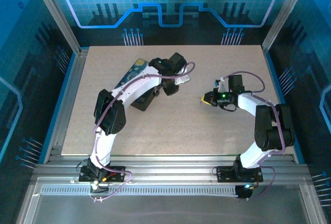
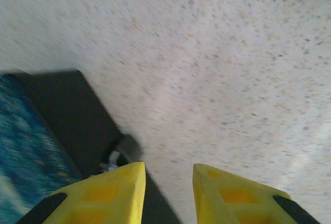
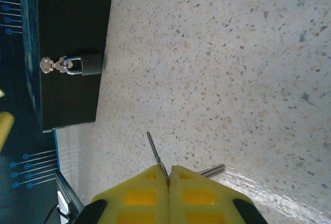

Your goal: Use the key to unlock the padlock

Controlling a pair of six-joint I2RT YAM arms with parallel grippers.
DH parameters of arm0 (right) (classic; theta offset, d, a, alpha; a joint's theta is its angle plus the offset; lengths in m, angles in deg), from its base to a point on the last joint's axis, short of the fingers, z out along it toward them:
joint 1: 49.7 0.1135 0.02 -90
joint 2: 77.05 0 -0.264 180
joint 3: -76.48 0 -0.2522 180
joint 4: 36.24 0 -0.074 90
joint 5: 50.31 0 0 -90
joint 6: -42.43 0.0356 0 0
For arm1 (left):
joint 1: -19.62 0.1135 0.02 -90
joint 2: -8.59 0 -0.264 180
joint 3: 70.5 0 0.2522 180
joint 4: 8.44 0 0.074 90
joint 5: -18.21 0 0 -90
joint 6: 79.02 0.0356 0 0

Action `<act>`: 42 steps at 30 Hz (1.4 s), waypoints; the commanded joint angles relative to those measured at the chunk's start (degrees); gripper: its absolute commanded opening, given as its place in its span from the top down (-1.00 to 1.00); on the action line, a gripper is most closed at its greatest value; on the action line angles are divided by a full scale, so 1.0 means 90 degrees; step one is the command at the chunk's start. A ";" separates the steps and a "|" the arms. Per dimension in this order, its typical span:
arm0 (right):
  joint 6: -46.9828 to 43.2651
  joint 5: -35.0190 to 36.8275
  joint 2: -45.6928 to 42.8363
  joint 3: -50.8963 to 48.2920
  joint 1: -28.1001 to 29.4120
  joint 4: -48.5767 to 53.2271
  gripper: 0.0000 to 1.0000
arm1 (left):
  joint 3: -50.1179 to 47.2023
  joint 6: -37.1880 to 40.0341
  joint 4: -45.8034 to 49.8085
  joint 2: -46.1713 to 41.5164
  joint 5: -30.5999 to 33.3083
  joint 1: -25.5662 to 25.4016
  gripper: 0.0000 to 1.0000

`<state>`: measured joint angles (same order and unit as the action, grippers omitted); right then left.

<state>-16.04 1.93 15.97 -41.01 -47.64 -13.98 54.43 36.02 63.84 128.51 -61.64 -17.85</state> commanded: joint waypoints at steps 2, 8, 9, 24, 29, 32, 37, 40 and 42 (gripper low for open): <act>0.0029 -0.0033 0.0049 0.0145 0.0147 0.0009 1.00 | -0.1162 -0.1476 0.0170 -0.0612 -0.0853 -0.0027 0.37; 0.0081 -0.0022 0.0093 0.0141 0.0266 -0.0068 1.00 | -0.2017 -0.1983 0.0066 -0.0974 -0.0480 0.0269 0.33; 0.0081 -0.0004 0.0095 0.0143 0.0283 -0.0069 1.00 | -0.2098 -0.2098 0.0049 -0.1006 -0.0361 0.0371 0.31; 0.0139 0.0046 0.0222 0.0364 0.0445 -0.0103 1.00 | -0.2845 -0.2877 -0.0293 -0.1449 0.0447 0.1428 0.19; 0.0168 0.0064 0.0290 0.0413 0.0502 -0.0133 1.00 | -0.3192 -0.3076 -0.0653 -0.1724 0.0741 0.1963 0.15; 0.0164 0.0066 0.0292 0.0423 0.0529 -0.0115 1.00 | -0.3308 -0.3232 -0.1015 -0.1779 0.0746 0.2159 0.08; 0.0144 0.0111 0.0213 0.0423 0.0526 -0.0063 1.00 | -0.3418 -0.4329 -0.1658 -0.1630 0.0548 0.2009 -0.03; 0.0214 0.0076 0.0202 0.0446 0.0567 -0.0108 1.00 | -0.3668 -0.5247 -0.2233 -0.1497 0.0852 0.1646 -0.04; 0.0208 0.0075 0.0185 0.0523 0.0639 -0.0077 1.00 | -0.3729 -0.5918 -0.2525 -0.1325 0.1203 0.1478 -0.08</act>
<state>-14.53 2.83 17.93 -38.48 -43.36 -14.81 22.17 -5.90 47.32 114.78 -54.52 -2.05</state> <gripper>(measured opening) 0.064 0.530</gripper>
